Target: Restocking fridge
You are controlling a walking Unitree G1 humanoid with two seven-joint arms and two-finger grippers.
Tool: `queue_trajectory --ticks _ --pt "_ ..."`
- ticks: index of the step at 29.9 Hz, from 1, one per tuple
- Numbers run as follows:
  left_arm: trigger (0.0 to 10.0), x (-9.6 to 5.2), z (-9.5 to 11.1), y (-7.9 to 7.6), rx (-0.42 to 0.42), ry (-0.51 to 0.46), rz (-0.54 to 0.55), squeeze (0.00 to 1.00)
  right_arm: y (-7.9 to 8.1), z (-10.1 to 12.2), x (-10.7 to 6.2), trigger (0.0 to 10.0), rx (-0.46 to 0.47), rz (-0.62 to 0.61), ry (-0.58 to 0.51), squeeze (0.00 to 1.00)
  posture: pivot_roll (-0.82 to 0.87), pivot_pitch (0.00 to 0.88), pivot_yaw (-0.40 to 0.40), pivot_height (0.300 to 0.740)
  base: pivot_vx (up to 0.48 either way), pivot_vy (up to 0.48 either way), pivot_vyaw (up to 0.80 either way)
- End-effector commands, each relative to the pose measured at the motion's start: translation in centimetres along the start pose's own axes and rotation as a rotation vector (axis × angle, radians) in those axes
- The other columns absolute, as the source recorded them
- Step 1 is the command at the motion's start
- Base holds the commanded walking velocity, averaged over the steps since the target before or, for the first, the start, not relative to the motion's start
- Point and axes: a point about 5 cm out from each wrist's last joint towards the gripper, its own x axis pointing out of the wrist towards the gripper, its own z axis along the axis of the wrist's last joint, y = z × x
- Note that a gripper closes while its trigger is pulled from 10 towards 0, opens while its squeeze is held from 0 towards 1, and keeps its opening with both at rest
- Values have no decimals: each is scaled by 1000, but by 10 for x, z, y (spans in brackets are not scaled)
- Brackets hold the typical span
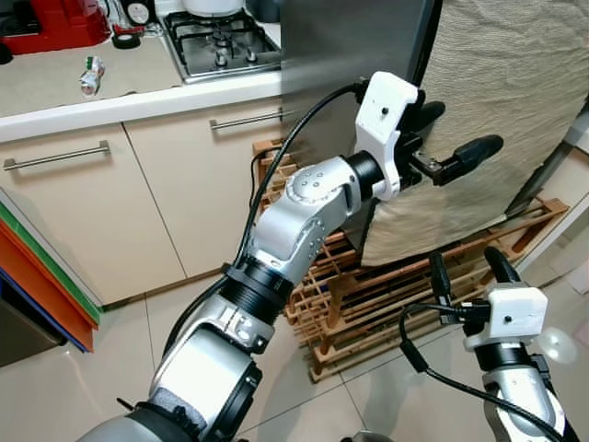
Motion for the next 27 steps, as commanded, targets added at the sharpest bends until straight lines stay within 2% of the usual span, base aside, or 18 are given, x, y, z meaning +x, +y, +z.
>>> queue_trajectory --ticks 1,27 --pt "10000 24 -10 -36 -150 -26 -92 0 -1 0 -3 10000 -11 9 7 0 -210 0 23 732 0 0 0" --pt "10000 24 -10 -36 -150 -26 -92 0 -1 0 -3 10000 -11 9 7 0 -210 0 23 732 0 0 0"
